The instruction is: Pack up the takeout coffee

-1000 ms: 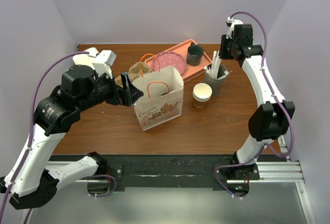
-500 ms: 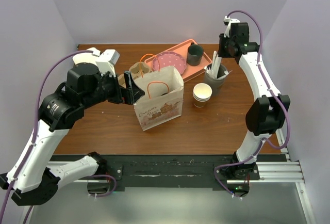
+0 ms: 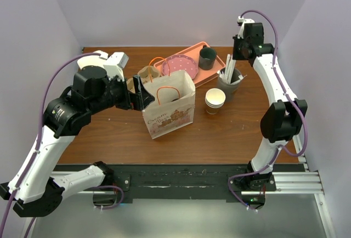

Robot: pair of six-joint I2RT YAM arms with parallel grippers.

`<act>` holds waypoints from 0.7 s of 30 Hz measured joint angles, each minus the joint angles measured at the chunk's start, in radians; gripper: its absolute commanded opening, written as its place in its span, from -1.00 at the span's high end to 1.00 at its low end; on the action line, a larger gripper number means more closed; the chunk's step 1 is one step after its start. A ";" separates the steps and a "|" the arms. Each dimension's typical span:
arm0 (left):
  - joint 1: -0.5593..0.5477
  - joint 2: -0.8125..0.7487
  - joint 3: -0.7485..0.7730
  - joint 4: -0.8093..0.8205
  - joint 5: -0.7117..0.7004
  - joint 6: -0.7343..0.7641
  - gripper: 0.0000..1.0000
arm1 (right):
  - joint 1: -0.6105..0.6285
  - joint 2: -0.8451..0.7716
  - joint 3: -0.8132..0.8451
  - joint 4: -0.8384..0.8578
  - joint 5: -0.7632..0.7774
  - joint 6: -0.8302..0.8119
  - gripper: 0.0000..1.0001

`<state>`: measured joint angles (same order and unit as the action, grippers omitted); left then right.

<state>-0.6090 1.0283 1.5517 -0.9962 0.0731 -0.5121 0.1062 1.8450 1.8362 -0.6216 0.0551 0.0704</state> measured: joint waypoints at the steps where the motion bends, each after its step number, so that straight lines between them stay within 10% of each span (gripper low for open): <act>1: 0.000 0.000 0.000 0.000 0.000 0.000 -1.00 | 0.000 0.000 0.000 -0.001 0.003 0.000 1.00; 21: 0.000 0.015 0.000 -0.049 -0.085 0.007 -1.00 | 0.028 -0.197 0.129 -0.145 0.029 -0.008 1.00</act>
<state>-0.6090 1.0435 1.5520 -1.0454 -0.0124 -0.5049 0.1345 1.6482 1.9648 -0.7670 0.0845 0.0624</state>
